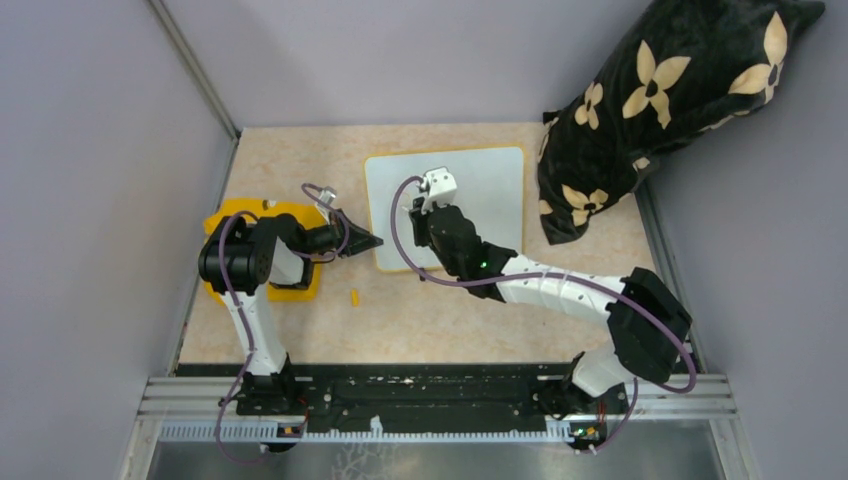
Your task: Write a sentence on the whiteboard
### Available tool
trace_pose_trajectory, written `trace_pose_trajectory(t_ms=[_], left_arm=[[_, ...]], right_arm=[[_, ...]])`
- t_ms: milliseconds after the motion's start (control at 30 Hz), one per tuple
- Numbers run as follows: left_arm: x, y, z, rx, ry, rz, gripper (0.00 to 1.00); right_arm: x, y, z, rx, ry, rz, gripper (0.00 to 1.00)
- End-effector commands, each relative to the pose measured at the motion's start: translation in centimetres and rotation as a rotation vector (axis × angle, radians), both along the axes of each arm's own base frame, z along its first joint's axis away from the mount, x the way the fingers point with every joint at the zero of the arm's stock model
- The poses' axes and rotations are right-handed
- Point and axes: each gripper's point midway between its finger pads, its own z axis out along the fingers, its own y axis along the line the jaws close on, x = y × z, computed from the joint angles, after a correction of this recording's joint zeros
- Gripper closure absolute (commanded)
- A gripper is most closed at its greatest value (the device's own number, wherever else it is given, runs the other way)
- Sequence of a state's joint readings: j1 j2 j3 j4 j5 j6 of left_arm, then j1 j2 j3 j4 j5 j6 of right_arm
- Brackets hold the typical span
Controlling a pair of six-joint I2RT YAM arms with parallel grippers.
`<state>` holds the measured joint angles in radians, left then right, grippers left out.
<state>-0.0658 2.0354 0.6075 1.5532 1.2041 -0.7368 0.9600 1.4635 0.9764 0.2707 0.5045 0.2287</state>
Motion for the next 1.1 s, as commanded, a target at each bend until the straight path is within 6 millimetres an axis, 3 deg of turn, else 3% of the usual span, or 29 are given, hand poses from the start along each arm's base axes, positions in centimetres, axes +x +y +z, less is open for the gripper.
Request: trace_pose_trajectory(t_ms=[0,367,767,1067], left_arm=[[0.4,-0.1,2.3,-0.019,-0.221,0.002,1.0],[0.4,-0.1,2.3,-0.019,-0.219,0.0,1.0],[0.4,-0.1,2.2,-0.02,-0.216,0.001,1.0],[0.3,-0.1,2.1,-0.019,-0.216,-0.002,1.0]], right_arm=[[0.4,1.8,2.1,0.064,-0.02,0.029,1.0],[0.0,3.2,3.7,0.103,-0.03,0.064,1.0],[-1.1,-2.6,6.8,0.132,-0.094,-0.046,1.0],[-1.7,-4.9,6.8,0.083,-0.125,-0.062,1.0]])
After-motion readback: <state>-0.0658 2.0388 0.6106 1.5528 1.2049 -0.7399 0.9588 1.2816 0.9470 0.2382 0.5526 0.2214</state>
